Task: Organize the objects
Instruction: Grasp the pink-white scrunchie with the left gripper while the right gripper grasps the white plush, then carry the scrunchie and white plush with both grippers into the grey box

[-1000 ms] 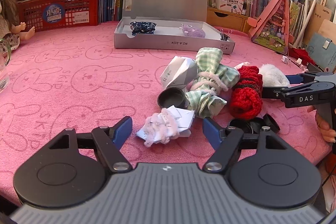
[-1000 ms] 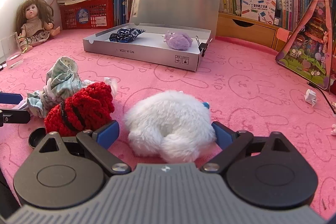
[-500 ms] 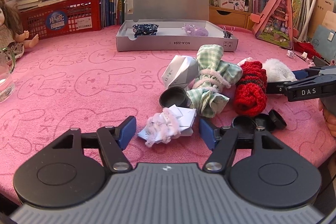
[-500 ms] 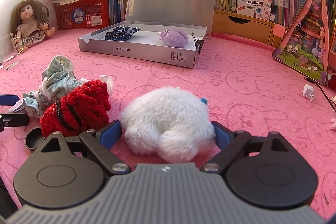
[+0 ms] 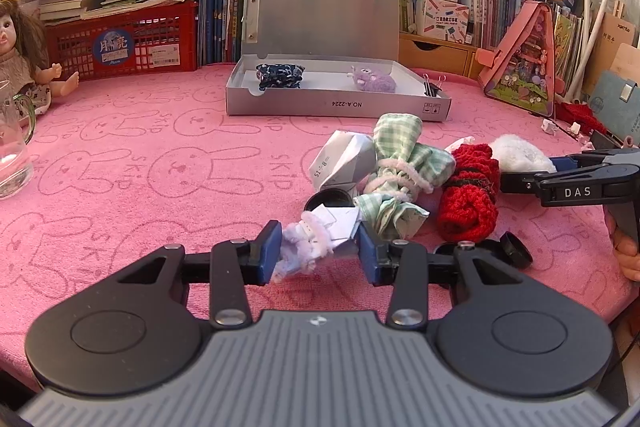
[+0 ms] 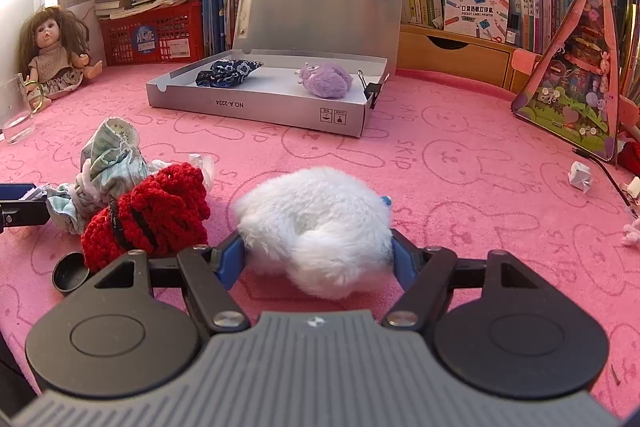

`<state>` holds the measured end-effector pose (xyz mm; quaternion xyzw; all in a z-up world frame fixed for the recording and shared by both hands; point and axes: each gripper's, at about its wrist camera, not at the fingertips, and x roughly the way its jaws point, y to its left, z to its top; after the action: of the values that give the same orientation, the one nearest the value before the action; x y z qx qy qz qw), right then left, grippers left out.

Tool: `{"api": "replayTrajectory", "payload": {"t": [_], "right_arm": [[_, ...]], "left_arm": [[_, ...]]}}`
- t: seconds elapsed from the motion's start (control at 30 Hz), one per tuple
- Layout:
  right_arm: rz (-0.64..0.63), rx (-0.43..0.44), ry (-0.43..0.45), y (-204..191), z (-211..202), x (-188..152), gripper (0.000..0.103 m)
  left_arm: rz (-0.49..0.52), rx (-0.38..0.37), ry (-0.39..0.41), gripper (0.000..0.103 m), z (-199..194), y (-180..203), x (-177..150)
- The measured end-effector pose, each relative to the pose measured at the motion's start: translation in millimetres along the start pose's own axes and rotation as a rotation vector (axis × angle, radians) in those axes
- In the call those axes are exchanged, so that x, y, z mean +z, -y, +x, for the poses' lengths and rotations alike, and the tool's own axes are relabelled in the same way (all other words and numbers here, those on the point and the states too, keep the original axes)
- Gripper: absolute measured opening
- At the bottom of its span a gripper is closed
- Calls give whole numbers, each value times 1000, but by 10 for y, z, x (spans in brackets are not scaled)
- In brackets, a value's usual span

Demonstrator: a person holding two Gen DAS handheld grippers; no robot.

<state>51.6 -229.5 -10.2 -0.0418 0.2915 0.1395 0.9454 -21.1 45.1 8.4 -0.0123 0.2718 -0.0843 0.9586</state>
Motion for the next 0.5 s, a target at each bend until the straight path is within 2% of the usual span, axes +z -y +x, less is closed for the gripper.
{"api": "replayTrajectory", "payload": {"t": [0.13, 0.27, 0.5], "right_arm": [[7, 3, 13, 19, -33, 37, 73], [12, 0, 27, 44, -57, 100, 73], [46, -12, 52, 125, -55, 287, 73]], "left_arm": [[-2, -1, 19, 47, -34, -12, 74], [-69, -30, -3, 47, 2, -92, 218], [-75, -4, 42, 47, 113, -145, 540]]}}
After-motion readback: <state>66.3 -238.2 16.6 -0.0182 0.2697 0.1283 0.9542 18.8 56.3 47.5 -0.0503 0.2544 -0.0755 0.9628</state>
